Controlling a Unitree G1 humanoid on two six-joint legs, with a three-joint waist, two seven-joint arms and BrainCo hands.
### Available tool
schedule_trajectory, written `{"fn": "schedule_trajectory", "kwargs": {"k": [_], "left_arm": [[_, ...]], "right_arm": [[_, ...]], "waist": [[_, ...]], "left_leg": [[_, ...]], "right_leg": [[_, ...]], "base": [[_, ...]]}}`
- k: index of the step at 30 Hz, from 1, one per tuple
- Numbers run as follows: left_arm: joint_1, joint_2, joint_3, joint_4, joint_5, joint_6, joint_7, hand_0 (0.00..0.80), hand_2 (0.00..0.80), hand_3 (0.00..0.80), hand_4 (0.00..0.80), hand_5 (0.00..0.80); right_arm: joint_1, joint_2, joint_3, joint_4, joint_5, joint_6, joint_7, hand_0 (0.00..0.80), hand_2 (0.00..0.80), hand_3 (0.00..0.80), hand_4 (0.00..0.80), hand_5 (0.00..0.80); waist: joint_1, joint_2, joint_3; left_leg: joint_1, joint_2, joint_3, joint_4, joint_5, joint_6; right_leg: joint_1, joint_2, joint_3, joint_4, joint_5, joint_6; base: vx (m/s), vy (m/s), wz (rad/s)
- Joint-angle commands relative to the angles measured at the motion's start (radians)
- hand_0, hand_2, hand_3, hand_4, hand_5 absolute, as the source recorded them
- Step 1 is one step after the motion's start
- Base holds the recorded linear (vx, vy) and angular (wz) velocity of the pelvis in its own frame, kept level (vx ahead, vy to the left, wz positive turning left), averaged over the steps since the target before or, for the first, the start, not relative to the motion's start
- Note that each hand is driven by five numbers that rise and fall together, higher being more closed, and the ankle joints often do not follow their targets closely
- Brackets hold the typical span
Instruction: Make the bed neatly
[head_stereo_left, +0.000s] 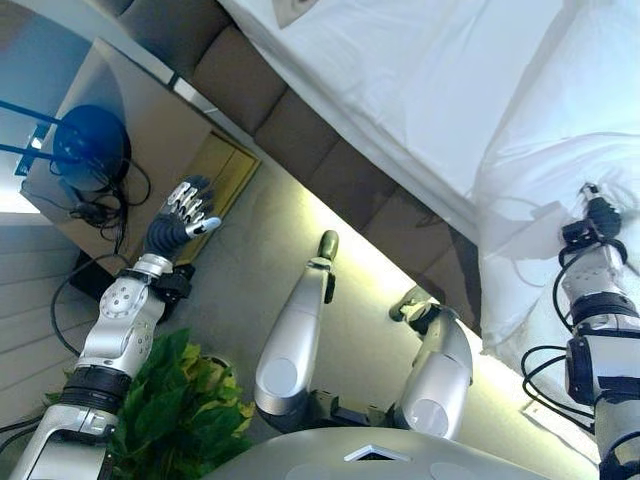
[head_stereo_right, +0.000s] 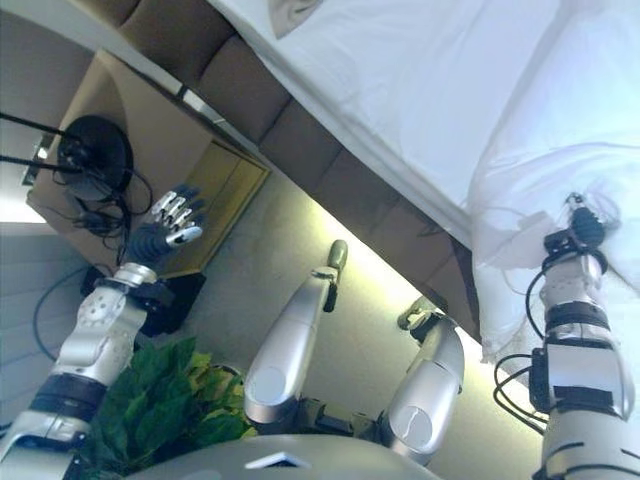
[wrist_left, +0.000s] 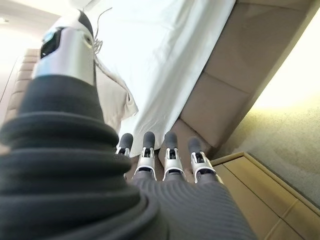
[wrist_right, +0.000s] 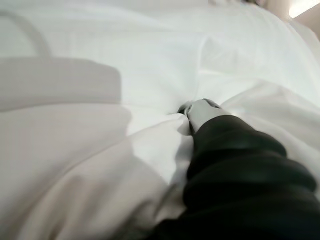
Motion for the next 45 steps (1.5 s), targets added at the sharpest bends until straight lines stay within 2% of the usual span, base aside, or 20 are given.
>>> {"fn": "schedule_trajectory", "kwargs": {"k": [1,10,22,33,37,45], "left_arm": [[-0.031,-0.011,0.0,-0.045,0.021,-0.017,-0.018,0.0,0.0,0.0,0.0,0.0],[-0.053,-0.052,-0.011,-0.027,0.045,-0.03,-0.033,0.0,0.0,0.0,0.0,0.0],[-0.039,-0.075,0.021,0.004,0.057,-0.046,-0.06,0.0,0.0,0.0,0.0,0.0],[-0.005,-0.102,0.068,0.017,0.044,-0.087,-0.078,0.0,0.0,0.0,0.0,0.0],[0.007,-0.119,0.078,0.033,0.041,-0.088,-0.046,0.0,0.0,0.0,0.0,0.0],[0.043,-0.128,0.134,0.083,0.047,-0.162,0.009,0.0,0.0,0.0,0.0,0.0]], "right_arm": [[-0.152,0.094,0.089,-0.178,-0.128,-0.039,0.019,0.8,0.8,0.8,0.8,0.8],[-0.194,0.218,0.201,-0.205,-0.266,-0.046,-0.132,0.8,0.8,0.8,0.8,0.8],[-0.251,0.31,0.29,-0.245,-0.374,-0.013,-0.267,0.8,0.8,0.8,0.8,0.8],[-0.307,0.416,0.427,-0.279,-0.569,0.059,-0.305,0.8,0.8,0.8,0.8,0.8],[-0.323,0.462,0.482,-0.298,-0.621,0.089,-0.296,0.8,0.8,0.8,0.8,0.8],[-0.353,0.529,0.568,-0.303,-0.702,0.138,-0.243,0.8,0.8,0.8,0.8,0.8]], "waist": [[0.081,-0.022,-0.036],[0.131,-0.029,-0.044],[0.199,-0.032,-0.045],[0.257,-0.019,-0.038],[0.273,-0.013,-0.035],[0.309,-0.013,-0.031]], "left_leg": [[0.011,0.01,0.004,0.033,-0.056,0.013],[0.053,-0.007,-0.021,-0.017,-0.033,0.003],[0.073,-0.027,-0.032,-0.03,-0.018,-0.009],[0.075,-0.057,-0.04,-0.026,-0.003,-0.014],[0.075,-0.068,-0.044,-0.021,0.001,-0.018],[0.071,-0.087,-0.058,0.003,-0.002,-0.024]], "right_leg": [[0.086,-0.055,0.045,-0.145,0.164,0.102],[0.208,-0.045,-0.012,-0.249,0.187,0.112],[0.328,-0.051,-0.095,-0.28,0.177,0.113],[0.393,-0.064,-0.151,-0.288,0.165,0.116],[0.412,-0.066,-0.165,-0.288,0.158,0.116],[0.444,-0.066,-0.187,-0.286,0.15,0.117]], "base": [[0.028,0.03,0.1],[0.038,0.024,0.12],[0.064,0.03,0.17],[0.056,0.031,0.1],[0.053,0.017,0.11],[0.05,-0.023,0.08]]}}
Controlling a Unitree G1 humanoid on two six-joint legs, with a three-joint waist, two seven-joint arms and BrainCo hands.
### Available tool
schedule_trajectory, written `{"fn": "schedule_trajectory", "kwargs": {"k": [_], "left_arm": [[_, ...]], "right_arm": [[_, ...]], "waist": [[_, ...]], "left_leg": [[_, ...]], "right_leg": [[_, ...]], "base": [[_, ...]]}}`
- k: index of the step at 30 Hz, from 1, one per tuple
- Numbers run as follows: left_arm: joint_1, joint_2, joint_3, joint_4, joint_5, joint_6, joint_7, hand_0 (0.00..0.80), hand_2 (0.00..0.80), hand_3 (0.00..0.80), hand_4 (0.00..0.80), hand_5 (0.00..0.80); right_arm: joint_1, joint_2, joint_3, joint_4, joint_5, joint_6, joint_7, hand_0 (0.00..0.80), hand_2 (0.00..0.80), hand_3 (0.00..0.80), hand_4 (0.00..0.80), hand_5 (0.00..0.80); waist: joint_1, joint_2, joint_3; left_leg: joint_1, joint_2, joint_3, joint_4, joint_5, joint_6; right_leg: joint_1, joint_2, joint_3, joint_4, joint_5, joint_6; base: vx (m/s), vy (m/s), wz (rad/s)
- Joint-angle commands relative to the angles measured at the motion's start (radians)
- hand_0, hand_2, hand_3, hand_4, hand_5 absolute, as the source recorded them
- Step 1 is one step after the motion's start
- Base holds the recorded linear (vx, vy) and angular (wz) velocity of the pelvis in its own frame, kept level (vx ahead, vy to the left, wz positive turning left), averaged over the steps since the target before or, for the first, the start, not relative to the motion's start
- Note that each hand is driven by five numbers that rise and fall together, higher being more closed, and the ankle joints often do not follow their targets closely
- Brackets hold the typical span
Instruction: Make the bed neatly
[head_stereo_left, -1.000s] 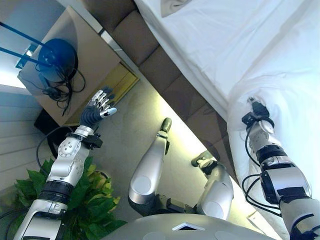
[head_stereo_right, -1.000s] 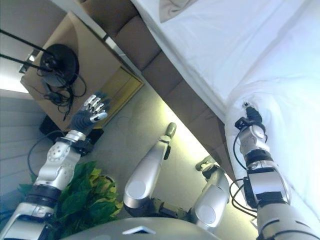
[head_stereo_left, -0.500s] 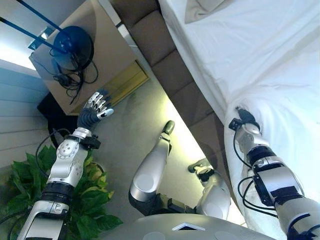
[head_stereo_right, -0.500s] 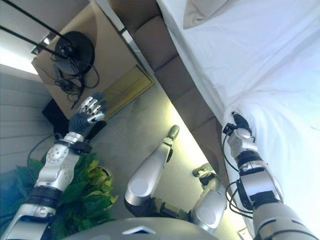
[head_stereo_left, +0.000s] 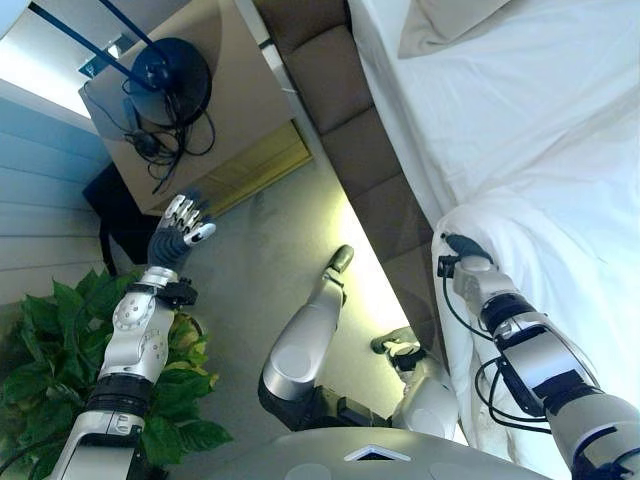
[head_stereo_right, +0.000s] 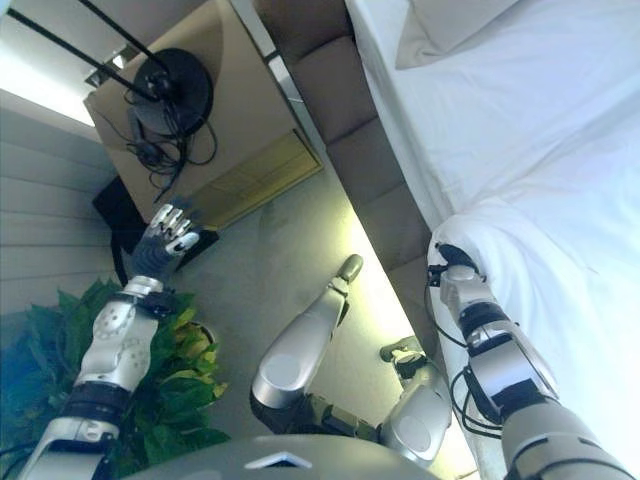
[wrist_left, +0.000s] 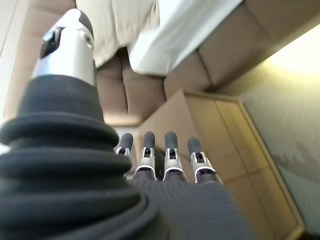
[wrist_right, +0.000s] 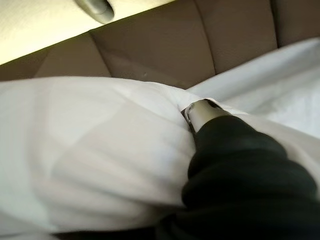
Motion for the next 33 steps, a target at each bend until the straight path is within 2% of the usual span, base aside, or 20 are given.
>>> {"fn": "schedule_trajectory", "kwargs": {"k": [1,7,13,14,15,16,21,33], "left_arm": [[-0.004,0.029,0.002,-0.014,0.01,-0.103,0.032,0.0,0.0,0.0,0.0,0.0],[0.008,0.006,0.025,-0.001,0.016,-0.133,0.056,0.0,0.0,0.0,0.0,0.0],[0.008,0.003,0.019,0.013,0.028,-0.133,0.037,0.0,0.0,0.0,0.0,0.0],[0.011,0.005,0.021,0.014,0.027,-0.133,0.03,0.0,0.0,0.0,0.0,0.0],[0.013,0.008,0.022,0.014,0.025,-0.133,0.026,0.0,0.0,0.0,0.0,0.0],[0.013,0.011,0.022,0.016,0.02,-0.135,0.024,0.0,0.0,0.0,0.0,0.0],[0.0,0.006,0.014,0.027,0.015,-0.15,0.031,0.0,0.0,0.0,0.0,0.0],[-0.043,-0.024,-0.026,0.063,0.036,-0.183,0.123,0.0,0.0,0.0,0.0,0.0]], "right_arm": [[-0.345,0.305,0.1,-0.236,-0.094,-0.115,0.186,0.8,0.8,0.8,0.8,0.8],[-0.346,0.344,0.152,-0.209,-0.134,-0.082,0.237,0.8,0.8,0.8,0.8,0.8],[-0.359,0.359,0.133,-0.181,-0.086,-0.106,0.21,0.8,0.8,0.8,0.8,0.8],[-0.361,0.358,0.128,-0.181,-0.069,-0.109,0.207,0.769,0.769,0.769,0.769,0.769],[-0.36,0.356,0.124,-0.182,-0.045,-0.113,0.206,0.408,0.408,0.408,0.408,0.408],[-0.355,0.354,0.118,-0.18,-0.022,-0.117,0.216,0.0,0.0,0.0,0.0,0.0],[-0.316,0.352,0.089,-0.158,0.061,-0.117,0.213,0.0,0.0,0.0,0.0,0.0],[-0.14,0.275,-0.017,-0.087,0.207,-0.173,0.26,0.0,0.0,0.0,0.0,0.0]], "waist": [[0.097,-0.007,-0.028],[0.11,0.002,-0.032],[0.116,0.004,-0.03],[0.117,0.001,-0.03],[0.116,-0.002,-0.03],[0.113,-0.005,-0.029],[0.093,-0.014,-0.027],[-0.001,-0.044,-0.021]], "left_leg": [[-0.095,-0.034,0.071,0.151,-0.026,0.0],[-0.097,-0.033,0.068,0.15,-0.018,-0.006],[-0.109,-0.041,0.067,0.172,-0.025,-0.006],[-0.109,-0.04,0.067,0.172,-0.025,-0.007],[-0.109,-0.038,0.067,0.172,-0.025,-0.007],[-0.109,-0.036,0.069,0.171,-0.025,-0.008],[-0.105,-0.024,0.08,0.163,-0.023,-0.008],[-0.088,0.036,0.126,0.125,-0.025,-0.023]], "right_leg": [[0.141,-0.072,0.03,-0.122,0.173,0.061],[0.159,-0.071,0.021,-0.137,0.166,0.062],[0.158,-0.08,0.019,-0.121,0.165,0.059],[0.159,-0.079,0.019,-0.122,0.167,0.06],[0.159,-0.076,0.02,-0.126,0.17,0.061],[0.159,-0.074,0.023,-0.13,0.173,0.061],[0.144,-0.069,0.043,-0.14,0.183,0.061],[0.131,-0.034,0.105,-0.229,0.213,0.061]], "base": [[0.042,-0.004,0.06],[0.032,0.019,0.03],[0.028,-0.006,0.04],[0.015,-0.044,0.05],[0.0,-0.04,0.03],[0.0,0.0,0.0],[-0.024,-0.012,-0.01],[-0.058,-0.02,-0.13]]}}
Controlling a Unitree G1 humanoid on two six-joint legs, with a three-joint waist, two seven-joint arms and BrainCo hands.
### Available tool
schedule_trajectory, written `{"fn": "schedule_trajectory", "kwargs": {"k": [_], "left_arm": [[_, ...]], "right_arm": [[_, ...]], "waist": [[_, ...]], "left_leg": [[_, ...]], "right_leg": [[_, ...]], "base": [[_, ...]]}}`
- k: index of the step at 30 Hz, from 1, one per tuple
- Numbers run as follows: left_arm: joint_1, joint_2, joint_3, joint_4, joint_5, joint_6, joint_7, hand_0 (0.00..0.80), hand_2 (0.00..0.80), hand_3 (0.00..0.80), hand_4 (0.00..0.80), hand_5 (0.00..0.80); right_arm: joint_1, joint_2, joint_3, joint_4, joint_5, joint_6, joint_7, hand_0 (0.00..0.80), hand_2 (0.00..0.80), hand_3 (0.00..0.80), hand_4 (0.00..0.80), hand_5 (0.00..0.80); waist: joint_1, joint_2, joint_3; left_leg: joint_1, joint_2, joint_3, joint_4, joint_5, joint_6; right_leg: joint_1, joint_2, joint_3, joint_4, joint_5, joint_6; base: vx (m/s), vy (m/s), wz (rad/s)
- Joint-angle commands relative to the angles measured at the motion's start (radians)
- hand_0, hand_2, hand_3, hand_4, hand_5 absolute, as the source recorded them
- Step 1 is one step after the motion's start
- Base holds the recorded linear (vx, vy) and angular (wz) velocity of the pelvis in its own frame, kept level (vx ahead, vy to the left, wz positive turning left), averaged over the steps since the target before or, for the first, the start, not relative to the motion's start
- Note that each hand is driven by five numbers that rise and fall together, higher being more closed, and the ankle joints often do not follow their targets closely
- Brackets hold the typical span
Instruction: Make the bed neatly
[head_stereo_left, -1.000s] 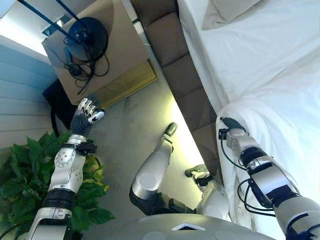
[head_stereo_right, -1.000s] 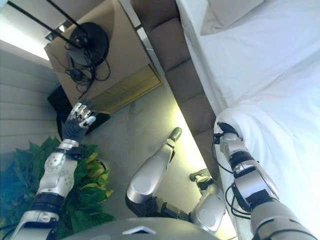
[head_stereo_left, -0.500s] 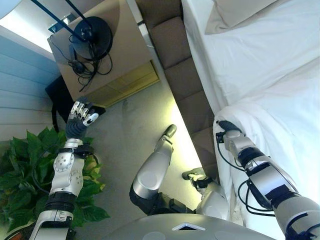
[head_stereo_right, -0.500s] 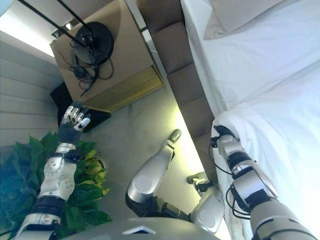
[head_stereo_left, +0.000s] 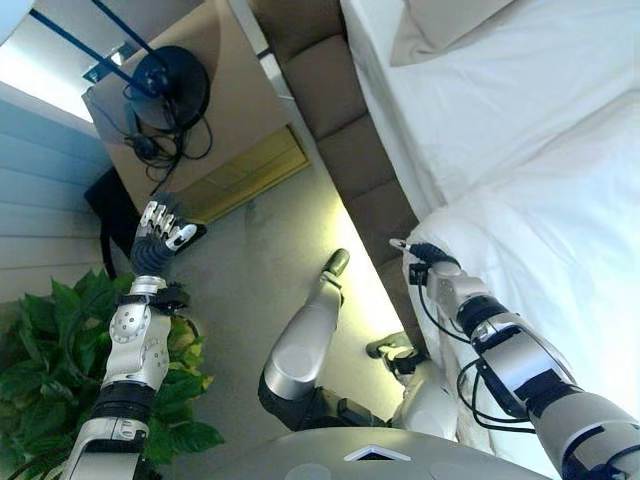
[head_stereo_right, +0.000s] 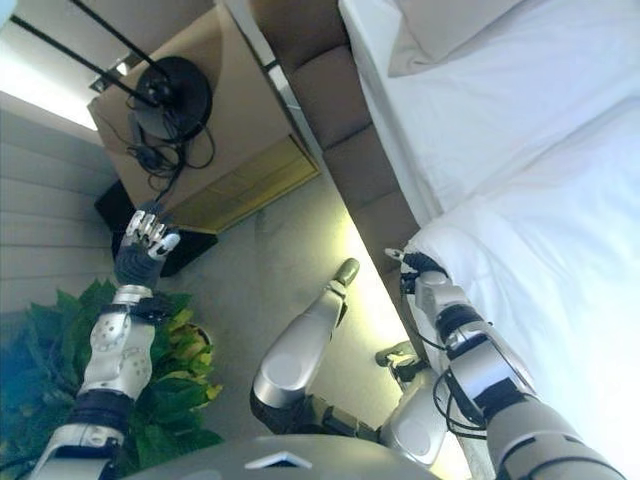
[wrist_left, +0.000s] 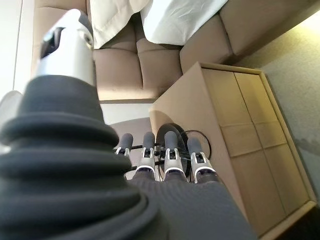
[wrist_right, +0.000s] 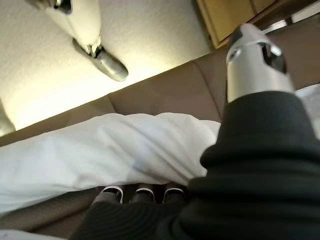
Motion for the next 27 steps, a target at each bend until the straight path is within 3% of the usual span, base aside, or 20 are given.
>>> {"fn": "schedule_trajectory", "kwargs": {"k": [1,15,27], "left_arm": [[-0.035,0.013,-0.027,-0.004,0.024,-0.072,0.029,0.0,0.0,0.0,0.0,0.0],[-0.013,-0.021,-0.027,-0.006,0.022,-0.112,0.076,0.0,0.0,0.0,0.0,0.0],[0.046,-0.053,-0.027,-0.04,0.009,-0.13,0.093,0.0,0.0,0.0,0.0,0.0]], "right_arm": [[-0.135,0.17,-0.061,-0.087,0.076,-0.17,0.123,0.0,0.0,0.0,0.0,0.0],[0.034,0.153,-0.179,-0.13,0.266,-0.248,0.144,0.0,0.0,0.0,0.0,0.0],[0.222,0.085,-0.29,-0.115,0.333,-0.279,0.277,0.0,0.0,0.0,0.0,0.0]], "waist": [[0.003,-0.041,-0.004],[-0.085,-0.043,-0.002],[-0.159,-0.031,-0.016]], "left_leg": [[-0.101,-0.015,0.075,0.109,-0.015,-0.009],[-0.077,0.029,0.124,0.065,-0.005,-0.024],[-0.051,0.062,0.166,0.046,-0.005,-0.034]], "right_leg": [[0.147,-0.051,0.077,-0.26,0.253,0.08],[0.122,-0.023,0.127,-0.297,0.263,0.077],[0.09,-0.019,0.182,-0.306,0.268,0.076]], "base": [[-0.049,-0.056,-0.19],[-0.054,-0.007,-0.14],[-0.033,0.031,-0.17]]}}
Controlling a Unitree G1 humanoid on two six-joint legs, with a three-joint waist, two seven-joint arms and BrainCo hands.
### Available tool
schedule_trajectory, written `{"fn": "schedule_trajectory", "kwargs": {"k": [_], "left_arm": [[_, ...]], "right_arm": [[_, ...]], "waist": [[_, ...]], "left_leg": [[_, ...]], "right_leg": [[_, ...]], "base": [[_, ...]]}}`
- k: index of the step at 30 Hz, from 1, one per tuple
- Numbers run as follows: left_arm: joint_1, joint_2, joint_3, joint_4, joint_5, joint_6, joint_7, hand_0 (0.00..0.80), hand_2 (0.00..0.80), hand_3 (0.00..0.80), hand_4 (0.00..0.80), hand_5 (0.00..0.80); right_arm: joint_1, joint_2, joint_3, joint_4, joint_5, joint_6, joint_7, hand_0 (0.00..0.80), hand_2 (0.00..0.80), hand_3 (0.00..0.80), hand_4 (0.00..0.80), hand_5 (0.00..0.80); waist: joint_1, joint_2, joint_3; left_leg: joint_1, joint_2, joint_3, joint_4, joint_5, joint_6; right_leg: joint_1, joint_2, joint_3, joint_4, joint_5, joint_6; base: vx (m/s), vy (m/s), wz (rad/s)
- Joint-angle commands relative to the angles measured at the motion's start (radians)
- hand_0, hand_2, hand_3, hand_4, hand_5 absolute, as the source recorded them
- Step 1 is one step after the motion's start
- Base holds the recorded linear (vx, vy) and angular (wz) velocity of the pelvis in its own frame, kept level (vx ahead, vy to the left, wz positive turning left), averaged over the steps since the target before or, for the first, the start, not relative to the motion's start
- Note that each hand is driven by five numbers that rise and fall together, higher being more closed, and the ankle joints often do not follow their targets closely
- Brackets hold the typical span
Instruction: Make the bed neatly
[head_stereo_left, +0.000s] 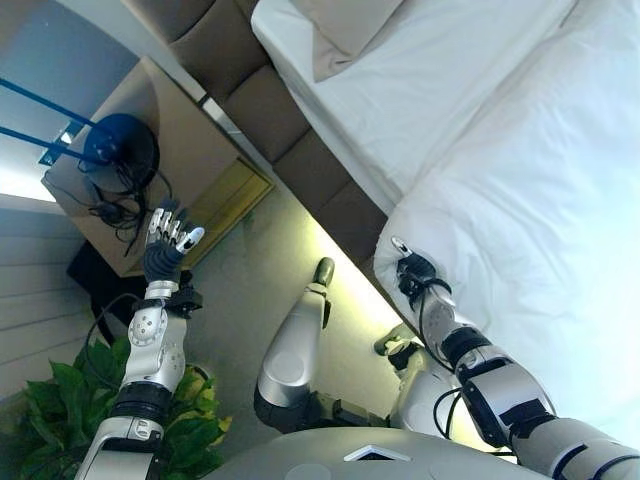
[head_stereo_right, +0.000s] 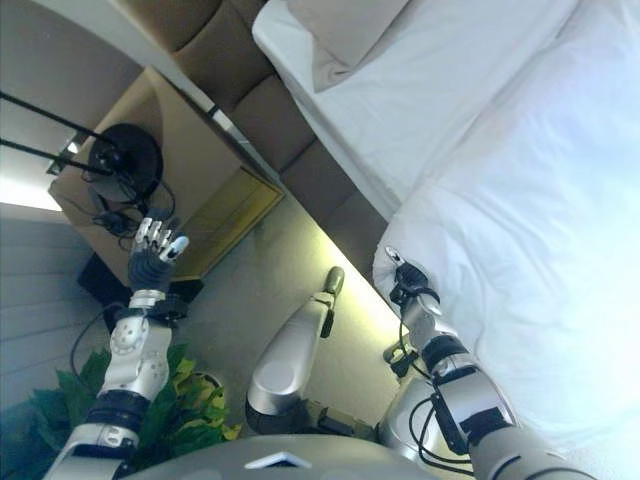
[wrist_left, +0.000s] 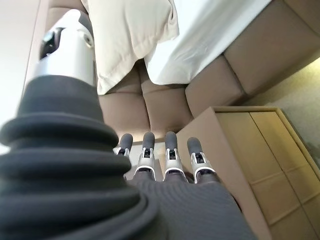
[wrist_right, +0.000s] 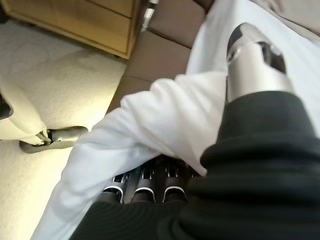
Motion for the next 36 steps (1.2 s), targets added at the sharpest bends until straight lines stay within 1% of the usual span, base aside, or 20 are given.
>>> {"fn": "schedule_trajectory", "kwargs": {"k": [1,5,9,18,23,30,36], "left_arm": [[0.019,0.009,0.002,-0.071,0.0,-0.075,0.027,0.0,0.0,0.0,0.0,0.0],[0.04,0.005,0.003,-0.099,-0.005,-0.076,0.046,0.0,0.0,0.0,0.0,0.0],[0.051,-0.002,0.009,-0.114,0.0,-0.076,0.061,0.0,0.0,0.0,0.0,0.0],[0.071,-0.008,0.03,-0.131,-0.005,-0.075,0.07,0.0,0.0,0.0,0.0,0.0],[0.075,-0.007,0.041,-0.127,-0.013,-0.082,0.067,0.0,0.0,0.0,0.0,0.0],[0.062,0.0,0.046,-0.118,-0.012,-0.074,0.081,0.0,0.0,0.0,0.0,0.0],[0.072,0.015,0.07,-0.126,-0.001,-0.071,0.089,0.0,0.0,0.0,0.0,0.0]], "right_arm": [[0.039,-0.026,-0.052,-0.074,0.034,-0.041,0.046,0.0,0.0,0.0,0.0,0.0],[0.098,-0.042,-0.072,-0.1,0.021,-0.05,0.071,0.0,0.0,0.0,0.0,0.0],[0.137,-0.053,-0.091,-0.117,0.039,-0.043,0.088,0.0,0.0,0.0,0.0,0.0],[0.205,-0.056,-0.145,-0.126,0.1,-0.024,0.138,0.0,0.0,0.0,0.0,0.0],[0.241,-0.062,-0.183,-0.102,0.124,-0.022,0.175,0.0,0.0,0.0,0.0,0.0],[0.264,-0.085,-0.255,-0.035,0.142,-0.001,0.212,0.0,0.0,0.0,0.0,0.0],[0.317,-0.09,-0.284,-0.057,0.14,-0.001,0.249,0.0,0.0,0.0,0.0,0.0]], "waist": [[-0.017,-0.016,0.009],[-0.036,-0.014,0.006],[-0.053,-0.011,0.006],[-0.077,-0.01,0.006],[-0.091,-0.019,0.0],[-0.111,-0.03,-0.009],[-0.125,-0.061,-0.009]], "left_leg": [[-0.095,0.027,0.008,0.097,-0.01,-0.063],[-0.094,0.033,0.014,0.101,-0.014,-0.064],[-0.098,0.041,0.022,0.108,-0.013,-0.065],[-0.109,0.05,0.039,0.11,-0.005,-0.068],[-0.106,0.057,0.052,0.104,-0.001,-0.07],[-0.11,0.066,0.067,0.11,-0.004,-0.072],[-0.113,0.082,0.075,0.11,-0.003,-0.076]], "right_leg": [[0.129,-0.052,0.043,-0.192,0.165,0.07],[0.118,-0.053,0.062,-0.187,0.161,0.069],[0.107,-0.054,0.073,-0.176,0.156,0.068],[0.1,-0.054,0.082,-0.172,0.152,0.067],[0.108,-0.051,0.088,-0.188,0.161,0.07],[0.109,-0.045,0.102,-0.202,0.168,0.075],[0.127,-0.027,0.109,-0.228,0.177,0.079]], "base": [[-0.017,0.045,-0.21],[-0.006,0.041,-0.18],[-0.004,0.036,-0.05],[-0.005,0.012,-0.02],[-0.009,0.011,-0.06],[-0.007,0.003,-0.04],[-0.016,-0.054,-0.09]]}}
